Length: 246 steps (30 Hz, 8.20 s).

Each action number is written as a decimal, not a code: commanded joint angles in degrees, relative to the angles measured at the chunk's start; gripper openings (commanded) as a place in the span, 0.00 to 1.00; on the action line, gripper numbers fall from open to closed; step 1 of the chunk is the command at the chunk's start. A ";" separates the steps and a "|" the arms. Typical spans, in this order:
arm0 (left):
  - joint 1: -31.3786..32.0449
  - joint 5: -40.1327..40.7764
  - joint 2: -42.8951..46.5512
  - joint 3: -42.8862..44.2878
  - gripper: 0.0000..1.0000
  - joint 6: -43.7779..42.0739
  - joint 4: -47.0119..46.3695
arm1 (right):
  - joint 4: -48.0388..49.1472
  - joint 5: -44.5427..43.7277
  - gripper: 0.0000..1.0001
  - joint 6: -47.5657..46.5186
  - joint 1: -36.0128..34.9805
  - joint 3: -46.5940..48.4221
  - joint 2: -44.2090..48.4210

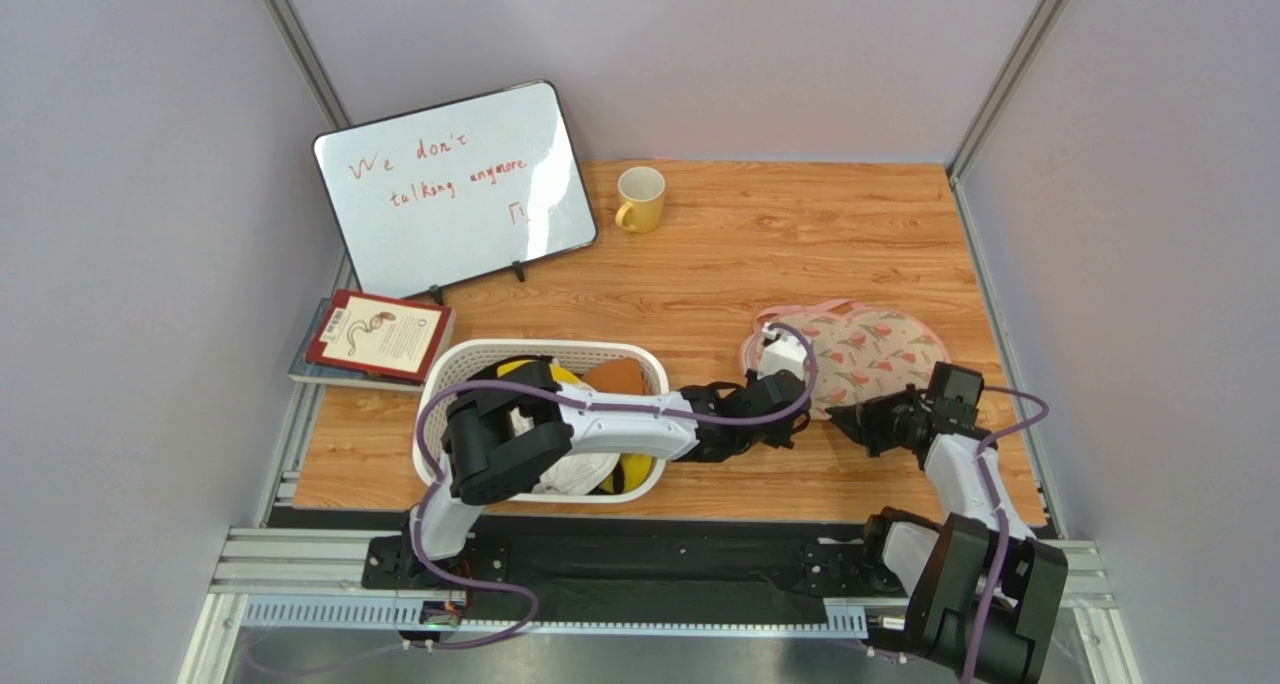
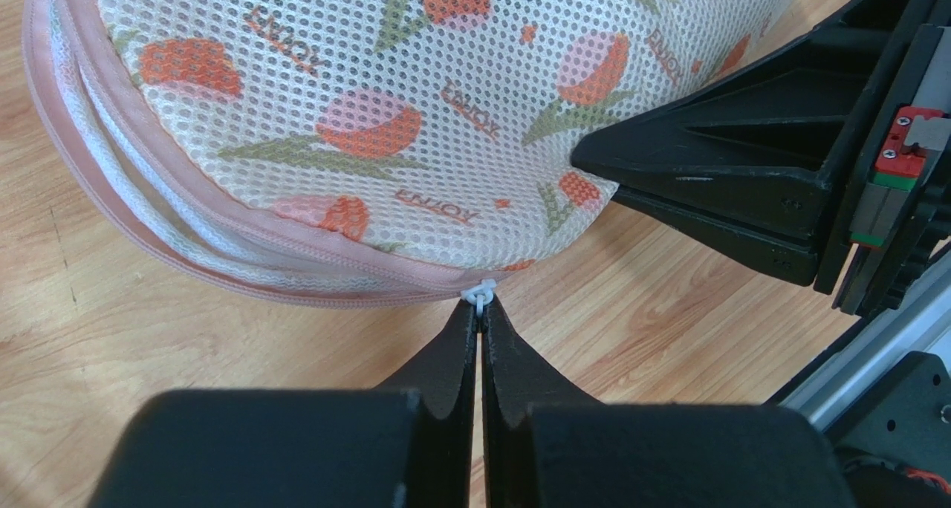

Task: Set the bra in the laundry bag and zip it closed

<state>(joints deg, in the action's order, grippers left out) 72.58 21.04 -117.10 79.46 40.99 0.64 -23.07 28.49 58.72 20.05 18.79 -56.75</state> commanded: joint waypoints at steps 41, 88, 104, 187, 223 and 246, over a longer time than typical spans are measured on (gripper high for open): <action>-4.55 -20.24 -3.49 4.83 0.00 -2.06 -0.91 | -14.19 -11.62 0.57 -26.81 -12.84 25.88 -14.02; -8.33 -25.51 5.66 -5.55 0.00 -11.55 2.27 | -1.01 -7.83 0.00 -23.39 -8.98 18.73 -16.28; -6.57 -29.74 -6.04 12.47 0.00 -6.54 5.51 | -10.50 -11.09 0.55 -27.25 -14.78 25.43 -15.69; -10.61 -33.96 -5.86 14.05 0.00 -3.90 4.72 | -18.60 -8.11 0.53 -19.20 -12.67 16.82 5.59; -8.33 -34.14 -2.61 12.21 0.00 -3.90 5.50 | -1.80 -12.14 0.23 -12.58 -12.67 8.55 -0.38; -9.56 -26.13 9.17 -2.83 0.00 -8.91 11.84 | -6.20 -20.58 0.01 -24.53 -11.00 20.14 -5.91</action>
<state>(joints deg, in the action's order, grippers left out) 63.18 -2.63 -110.26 75.75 34.13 11.53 -30.96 12.60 38.11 8.78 33.78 -62.65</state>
